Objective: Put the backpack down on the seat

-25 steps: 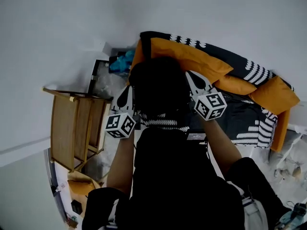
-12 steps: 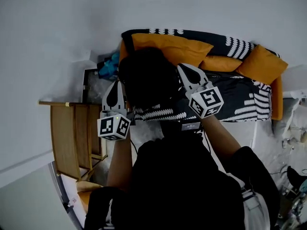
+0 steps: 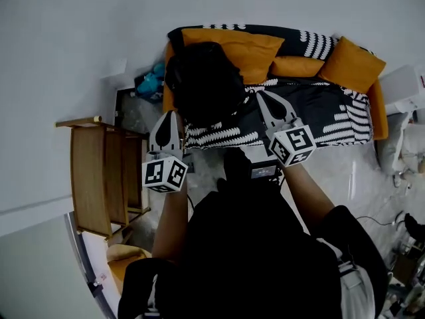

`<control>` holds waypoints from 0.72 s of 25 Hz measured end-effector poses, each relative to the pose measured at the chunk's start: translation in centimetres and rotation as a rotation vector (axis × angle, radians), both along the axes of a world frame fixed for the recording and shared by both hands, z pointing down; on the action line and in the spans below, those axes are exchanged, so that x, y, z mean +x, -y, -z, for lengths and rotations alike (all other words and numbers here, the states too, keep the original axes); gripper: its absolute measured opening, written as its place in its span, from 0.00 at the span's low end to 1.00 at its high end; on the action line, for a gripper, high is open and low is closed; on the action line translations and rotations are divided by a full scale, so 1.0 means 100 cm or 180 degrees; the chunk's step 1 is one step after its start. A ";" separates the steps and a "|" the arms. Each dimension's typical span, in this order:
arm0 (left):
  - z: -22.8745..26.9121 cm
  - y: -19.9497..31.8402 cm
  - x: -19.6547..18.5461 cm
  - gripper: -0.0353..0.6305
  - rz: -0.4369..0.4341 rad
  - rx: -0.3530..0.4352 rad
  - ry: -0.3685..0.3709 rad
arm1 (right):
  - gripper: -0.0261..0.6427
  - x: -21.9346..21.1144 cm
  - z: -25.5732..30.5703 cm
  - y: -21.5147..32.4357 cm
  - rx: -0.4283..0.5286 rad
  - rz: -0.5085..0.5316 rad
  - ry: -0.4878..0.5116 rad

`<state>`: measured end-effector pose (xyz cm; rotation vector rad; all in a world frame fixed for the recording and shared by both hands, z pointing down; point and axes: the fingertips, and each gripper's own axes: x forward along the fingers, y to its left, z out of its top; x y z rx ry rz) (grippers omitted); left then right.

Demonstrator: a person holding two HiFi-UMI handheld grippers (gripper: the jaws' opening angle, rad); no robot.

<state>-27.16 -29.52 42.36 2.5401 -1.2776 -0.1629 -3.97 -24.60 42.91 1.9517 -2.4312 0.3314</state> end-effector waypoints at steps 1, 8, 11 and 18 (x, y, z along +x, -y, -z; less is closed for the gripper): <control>-0.001 -0.010 -0.005 0.08 -0.0020 0.0002 -0.0023 | 0.09 -0.004 -0.002 -0.012 -0.0026 -0.0032 -0.0014; -0.011 -0.061 -0.011 0.08 -0.0093 -0.0067 0.0022 | 0.09 -0.006 -0.004 -0.070 -0.0160 -0.0132 -0.0038; -0.013 -0.076 -0.010 0.08 -0.0133 -0.0116 0.0083 | 0.08 -0.002 0.004 -0.082 -0.0109 -0.0121 -0.0001; -0.021 -0.117 0.003 0.08 -0.0378 -0.0220 0.0265 | 0.08 0.018 0.015 -0.108 -0.0076 0.0021 -0.0105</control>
